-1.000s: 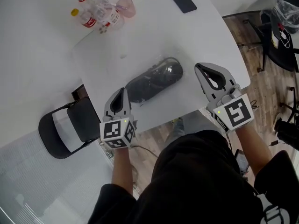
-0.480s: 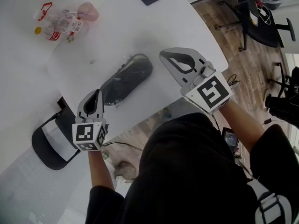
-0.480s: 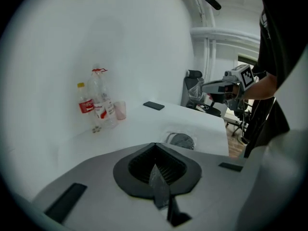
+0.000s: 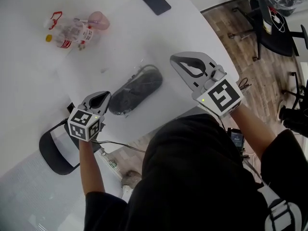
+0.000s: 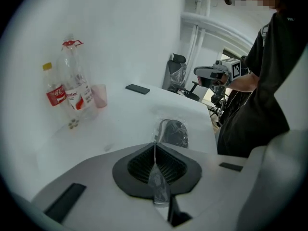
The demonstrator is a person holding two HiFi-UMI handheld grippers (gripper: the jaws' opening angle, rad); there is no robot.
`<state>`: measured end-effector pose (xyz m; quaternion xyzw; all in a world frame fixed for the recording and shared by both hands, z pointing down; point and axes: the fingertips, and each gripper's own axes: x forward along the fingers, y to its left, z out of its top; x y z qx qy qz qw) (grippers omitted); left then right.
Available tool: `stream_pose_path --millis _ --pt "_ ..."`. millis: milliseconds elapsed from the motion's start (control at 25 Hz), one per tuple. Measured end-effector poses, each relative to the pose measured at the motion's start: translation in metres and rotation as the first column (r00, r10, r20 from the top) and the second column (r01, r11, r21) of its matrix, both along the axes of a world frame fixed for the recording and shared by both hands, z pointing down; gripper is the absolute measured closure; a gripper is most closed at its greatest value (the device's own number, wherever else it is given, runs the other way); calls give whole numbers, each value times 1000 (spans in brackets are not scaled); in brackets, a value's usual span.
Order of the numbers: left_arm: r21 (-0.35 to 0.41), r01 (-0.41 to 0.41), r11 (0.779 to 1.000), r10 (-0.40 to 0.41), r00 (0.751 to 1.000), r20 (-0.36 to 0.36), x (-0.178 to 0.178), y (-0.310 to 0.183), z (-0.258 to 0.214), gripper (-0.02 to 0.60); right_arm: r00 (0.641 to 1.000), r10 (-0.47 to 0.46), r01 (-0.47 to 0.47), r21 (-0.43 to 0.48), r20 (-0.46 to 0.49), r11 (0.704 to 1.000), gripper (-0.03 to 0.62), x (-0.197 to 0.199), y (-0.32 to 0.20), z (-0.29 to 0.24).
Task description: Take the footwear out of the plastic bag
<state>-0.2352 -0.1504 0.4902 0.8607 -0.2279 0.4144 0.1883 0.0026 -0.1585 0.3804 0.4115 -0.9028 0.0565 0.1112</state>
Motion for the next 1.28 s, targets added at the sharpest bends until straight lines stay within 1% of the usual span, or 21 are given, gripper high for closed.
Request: stream_pose_path --millis 160,280,440,520,560,600,640,680,720,800,840,880,960,1000,1040,1120,1160,1200,1280 --pt "-51 -33 998 35 998 45 -7 -8 12 558 1000 -14 14 30 11 999 577 -1 -4 -10" --pt "-98 -38 994 43 998 45 -9 -15 25 558 1000 -22 22 39 6 999 577 1 -9 -12" --pt "-171 -48 984 58 997 54 -18 -14 41 558 999 -40 40 46 6 998 577 0 -15 -10" --pt "-216 -56 975 73 995 68 -19 -11 55 548 999 -39 38 48 16 998 577 2 -14 -9" --pt "-248 -63 967 83 994 72 -18 -10 63 507 999 -34 33 42 20 999 577 4 -13 -7" --pt "-283 -72 956 96 993 71 -18 -8 70 414 999 -30 29 33 20 999 577 5 -13 -6" --pt "-315 -86 945 113 991 68 -19 -5 75 352 999 -30 29 24 17 999 577 5 -14 -3" --pt "-339 -105 935 135 989 66 -21 -3 79 273 999 -33 32 17 13 999 577 3 -15 -1" --pt "-354 -126 927 159 985 67 -23 -1 82 230 999 -37 37 14 9 999 577 0 -15 0" --pt "-382 -165 909 205 977 66 -25 5 87 177 999 -41 41 12 4 999 577 -2 -14 2" --pt "-401 -180 898 217 975 49 -24 7 87 164 999 -39 39 12 3 999 577 -2 -13 3" --pt "-427 -190 884 217 976 14 -21 10 84 154 999 -36 36 11 3 999 577 -1 -12 3" --pt "-491 -206 846 191 978 -83 -13 17 75 146 1000 -26 26 8 5 1000 577 1 -12 3" --pt "-523 -213 825 179 977 -115 -10 21 71 146 1000 -23 23 7 4 1000 577 2 -11 4" --pt "-550 -218 806 178 976 -126 -9 26 71 144 1000 -20 20 6 3 1000 577 3 -11 5" --pt "-588 -221 778 201 975 -100 -13 36 77 135 1000 -17 17 1 2 1000 577 1 -9 7" --pt "-600 -218 770 215 973 -78 -16 41 82 133 1000 -19 19 0 2 1000 577 -1 -7 8" --pt "-608 -213 765 223 973 -61 -18 44 86 132 1000 -23 23 2 -1 1000 577 -3 -6 8" --pt "-618 -201 760 211 976 -58 -18 47 89 132 999 -32 32 13 -13 999 577 -7 -3 7"
